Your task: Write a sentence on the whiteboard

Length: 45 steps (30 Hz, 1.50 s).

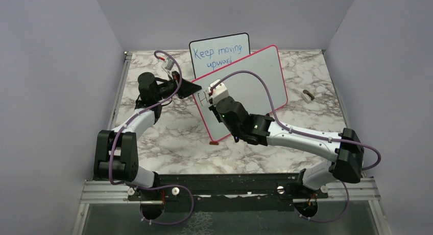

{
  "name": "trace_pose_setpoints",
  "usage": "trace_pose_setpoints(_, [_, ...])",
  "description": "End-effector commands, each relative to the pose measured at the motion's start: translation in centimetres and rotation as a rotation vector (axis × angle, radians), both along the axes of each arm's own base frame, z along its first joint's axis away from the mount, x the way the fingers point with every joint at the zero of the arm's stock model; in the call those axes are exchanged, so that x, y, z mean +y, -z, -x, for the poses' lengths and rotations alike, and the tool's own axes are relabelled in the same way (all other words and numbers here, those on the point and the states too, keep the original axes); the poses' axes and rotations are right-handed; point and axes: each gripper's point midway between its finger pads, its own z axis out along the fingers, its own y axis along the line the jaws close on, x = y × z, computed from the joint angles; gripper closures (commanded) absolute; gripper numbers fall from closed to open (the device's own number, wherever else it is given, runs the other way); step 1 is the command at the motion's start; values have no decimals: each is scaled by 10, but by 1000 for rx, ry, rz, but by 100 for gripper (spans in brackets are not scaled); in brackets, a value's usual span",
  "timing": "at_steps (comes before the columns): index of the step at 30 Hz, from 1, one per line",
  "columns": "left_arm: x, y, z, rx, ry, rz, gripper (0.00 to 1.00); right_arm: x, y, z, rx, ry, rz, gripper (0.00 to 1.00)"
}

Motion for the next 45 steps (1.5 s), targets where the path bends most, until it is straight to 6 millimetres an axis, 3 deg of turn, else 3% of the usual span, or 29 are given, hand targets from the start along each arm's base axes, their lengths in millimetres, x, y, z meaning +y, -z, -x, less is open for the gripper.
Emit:
trace_pose_setpoints(1, [-4, 15, 1, 10, 18, -28, 100, 7, 0, 2, 25, -42, -4, 99])
trace_pose_setpoints(27, [-3, 15, 0, 9, 16, -28, 100, -12, 18, 12, 80, -27, 65, 99])
trace_pose_setpoints(45, [-4, 15, 1, 10, 18, -28, 100, -22, 9, 5, 40, 33, 48, 99])
